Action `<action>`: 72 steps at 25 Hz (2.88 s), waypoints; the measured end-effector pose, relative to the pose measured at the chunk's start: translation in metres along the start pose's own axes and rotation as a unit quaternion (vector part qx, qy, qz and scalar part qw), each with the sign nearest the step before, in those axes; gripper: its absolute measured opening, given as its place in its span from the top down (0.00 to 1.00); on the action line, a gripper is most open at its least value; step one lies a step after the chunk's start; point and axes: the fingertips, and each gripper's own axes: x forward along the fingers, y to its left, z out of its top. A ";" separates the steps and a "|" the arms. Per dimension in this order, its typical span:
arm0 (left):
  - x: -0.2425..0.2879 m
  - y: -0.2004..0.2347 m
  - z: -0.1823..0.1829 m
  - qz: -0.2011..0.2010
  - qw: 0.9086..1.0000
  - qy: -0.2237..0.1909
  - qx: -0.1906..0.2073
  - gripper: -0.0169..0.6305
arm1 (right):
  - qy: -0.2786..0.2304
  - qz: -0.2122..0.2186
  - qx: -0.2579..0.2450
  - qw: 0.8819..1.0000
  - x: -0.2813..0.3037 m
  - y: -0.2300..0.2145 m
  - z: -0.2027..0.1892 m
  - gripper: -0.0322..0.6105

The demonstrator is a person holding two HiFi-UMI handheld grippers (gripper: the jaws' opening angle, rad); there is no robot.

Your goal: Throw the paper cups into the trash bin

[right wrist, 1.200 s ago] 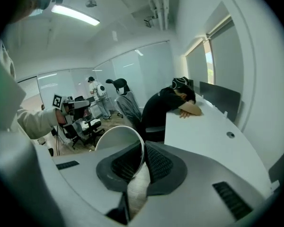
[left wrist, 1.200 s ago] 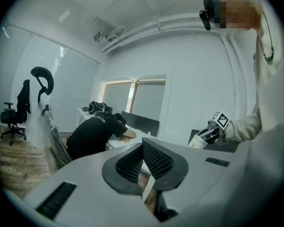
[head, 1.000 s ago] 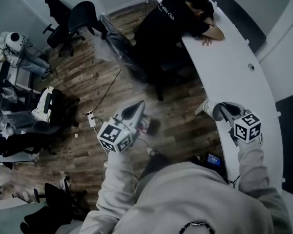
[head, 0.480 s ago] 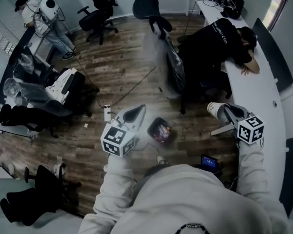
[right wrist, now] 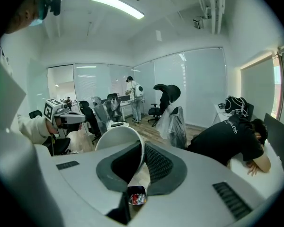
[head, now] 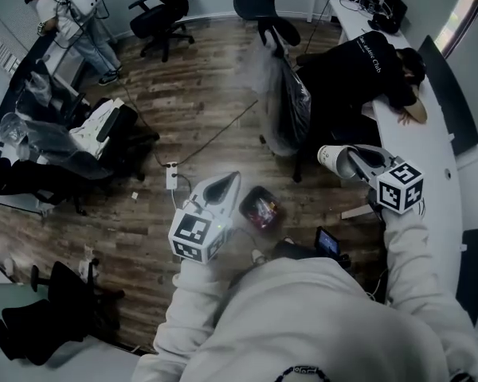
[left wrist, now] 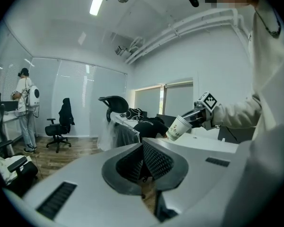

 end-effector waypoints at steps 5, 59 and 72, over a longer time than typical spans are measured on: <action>-0.017 0.011 -0.008 0.017 0.999 0.021 -0.016 0.99 | 0.006 0.043 0.009 0.999 0.032 0.016 0.005 0.88; 0.017 0.077 -0.103 0.137 0.984 -0.026 -0.107 0.99 | 0.046 0.268 -0.029 0.962 0.181 0.072 -0.072 0.88; 0.024 0.122 -0.209 0.119 0.980 0.020 -0.157 0.99 | 0.112 0.248 -0.044 0.961 0.254 0.103 -0.142 0.88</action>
